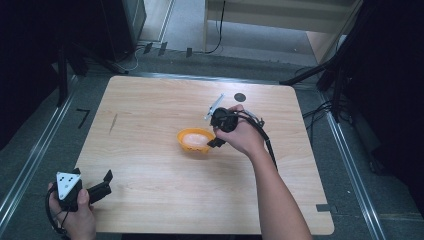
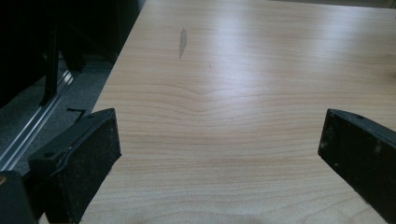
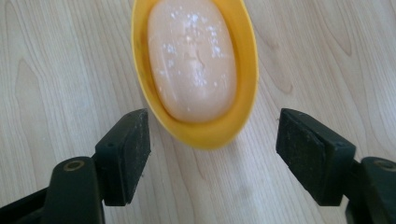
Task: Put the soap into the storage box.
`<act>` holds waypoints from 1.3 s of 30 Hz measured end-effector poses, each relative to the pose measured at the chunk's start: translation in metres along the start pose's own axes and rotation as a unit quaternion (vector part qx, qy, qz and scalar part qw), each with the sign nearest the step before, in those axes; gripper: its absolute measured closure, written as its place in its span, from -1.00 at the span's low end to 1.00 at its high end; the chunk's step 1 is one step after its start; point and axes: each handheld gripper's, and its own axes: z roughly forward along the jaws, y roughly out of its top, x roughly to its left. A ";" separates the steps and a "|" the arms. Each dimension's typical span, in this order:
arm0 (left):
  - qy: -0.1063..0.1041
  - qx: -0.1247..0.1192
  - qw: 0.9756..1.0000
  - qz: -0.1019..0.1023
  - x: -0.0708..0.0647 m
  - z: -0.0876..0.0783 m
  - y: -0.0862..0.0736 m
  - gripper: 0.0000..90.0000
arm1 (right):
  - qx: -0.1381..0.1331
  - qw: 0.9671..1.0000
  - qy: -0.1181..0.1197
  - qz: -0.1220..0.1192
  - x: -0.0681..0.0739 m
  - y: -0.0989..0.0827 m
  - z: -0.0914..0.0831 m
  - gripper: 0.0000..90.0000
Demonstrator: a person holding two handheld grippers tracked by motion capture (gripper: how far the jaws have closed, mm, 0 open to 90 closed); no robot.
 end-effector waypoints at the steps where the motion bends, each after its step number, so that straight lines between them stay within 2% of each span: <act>1: 0.000 -0.001 1.000 -0.001 0.000 0.000 0.000 -1.00 | -0.003 1.000 -0.001 0.003 0.000 -0.003 -0.001 -0.41; 9: 0.000 0.000 1.000 0.000 0.000 0.000 0.000 -1.00 | -0.010 1.000 -0.006 0.020 0.001 -0.024 -0.006 -0.51; 16: 0.001 0.001 1.000 0.000 0.000 0.000 0.000 -1.00 | -0.019 0.999 -0.015 0.030 0.001 -0.036 -0.010 -0.62; 21: 0.000 0.001 1.000 0.000 0.000 0.000 0.000 -1.00 | -0.020 0.998 -0.023 0.049 0.002 -0.048 -0.012 -0.70; 25: 0.000 0.000 1.000 0.000 0.000 0.000 0.000 -1.00 | -0.038 0.997 -0.029 0.063 0.002 -0.063 -0.013 -0.75; 36: 0.001 0.001 1.000 0.002 0.000 0.000 0.000 -1.00 | -0.049 0.993 -0.044 0.096 0.008 -0.090 -0.018 -1.00; 39: 0.001 0.000 1.000 0.001 0.000 0.000 0.000 -1.00 | -0.055 0.992 -0.050 0.105 0.010 -0.097 -0.019 -1.00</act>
